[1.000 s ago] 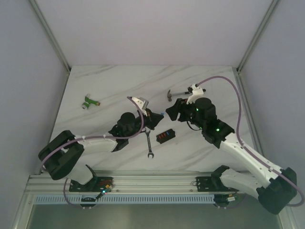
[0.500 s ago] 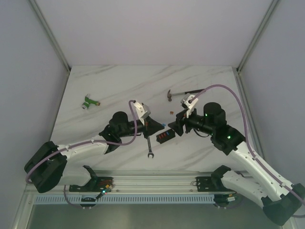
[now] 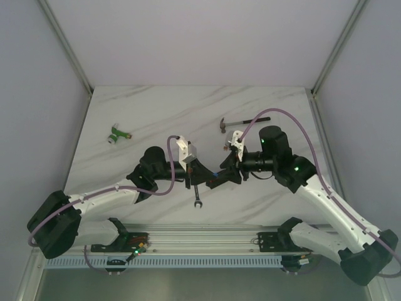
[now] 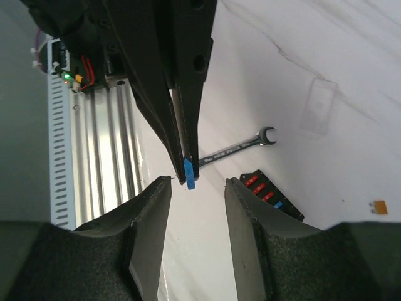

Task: Snap on the fuse box
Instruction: Pick up the fuse from the center of the board, then install the fuse at the fuse box base.

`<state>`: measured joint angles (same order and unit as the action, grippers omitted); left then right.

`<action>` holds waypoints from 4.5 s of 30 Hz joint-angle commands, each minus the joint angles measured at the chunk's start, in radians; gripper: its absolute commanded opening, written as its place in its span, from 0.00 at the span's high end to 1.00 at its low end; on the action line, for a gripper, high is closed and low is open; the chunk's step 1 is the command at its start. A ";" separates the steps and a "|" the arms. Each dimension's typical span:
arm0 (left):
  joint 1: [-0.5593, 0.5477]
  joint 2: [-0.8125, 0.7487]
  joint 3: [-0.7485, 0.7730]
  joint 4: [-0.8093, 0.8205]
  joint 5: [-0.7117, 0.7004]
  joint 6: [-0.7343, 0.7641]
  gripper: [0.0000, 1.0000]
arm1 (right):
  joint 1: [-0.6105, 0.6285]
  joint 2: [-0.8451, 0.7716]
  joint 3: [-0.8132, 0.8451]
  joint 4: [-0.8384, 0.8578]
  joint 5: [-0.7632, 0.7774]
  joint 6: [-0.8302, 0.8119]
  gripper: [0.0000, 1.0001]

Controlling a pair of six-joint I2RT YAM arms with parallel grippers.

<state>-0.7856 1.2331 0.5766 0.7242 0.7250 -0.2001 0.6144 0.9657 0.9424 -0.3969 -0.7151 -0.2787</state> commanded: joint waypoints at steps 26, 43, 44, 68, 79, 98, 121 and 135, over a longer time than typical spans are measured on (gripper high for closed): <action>-0.015 0.028 0.036 0.087 0.086 0.004 1.00 | -0.025 0.086 0.080 -0.069 -0.217 -0.119 0.81; -0.013 0.047 -0.017 0.096 -0.086 0.028 0.51 | -0.039 0.136 0.090 -0.098 -0.063 -0.044 1.00; -0.012 0.050 -0.028 0.096 -0.117 0.034 0.46 | -0.039 0.140 0.090 -0.098 -0.027 -0.023 1.00; -0.029 0.418 -0.088 0.214 -0.506 0.131 0.20 | -0.034 0.387 0.104 -0.116 0.580 0.448 1.00; -0.046 0.495 -0.020 0.161 -0.483 0.152 0.31 | -0.026 0.478 0.116 -0.101 0.598 0.473 1.00; -0.047 0.528 0.033 0.044 -0.446 0.189 0.36 | 0.029 0.568 0.134 -0.083 0.654 0.495 1.00; -0.047 0.543 0.065 -0.055 -0.439 0.243 0.48 | 0.076 0.638 0.162 -0.076 0.763 0.497 1.00; -0.043 0.550 0.081 -0.104 -0.413 0.282 0.50 | 0.077 0.652 0.136 -0.064 0.770 0.482 1.00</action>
<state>-0.8307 1.7569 0.6506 0.6960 0.2924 0.0483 0.6827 1.6062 1.0691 -0.4751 0.0315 0.2123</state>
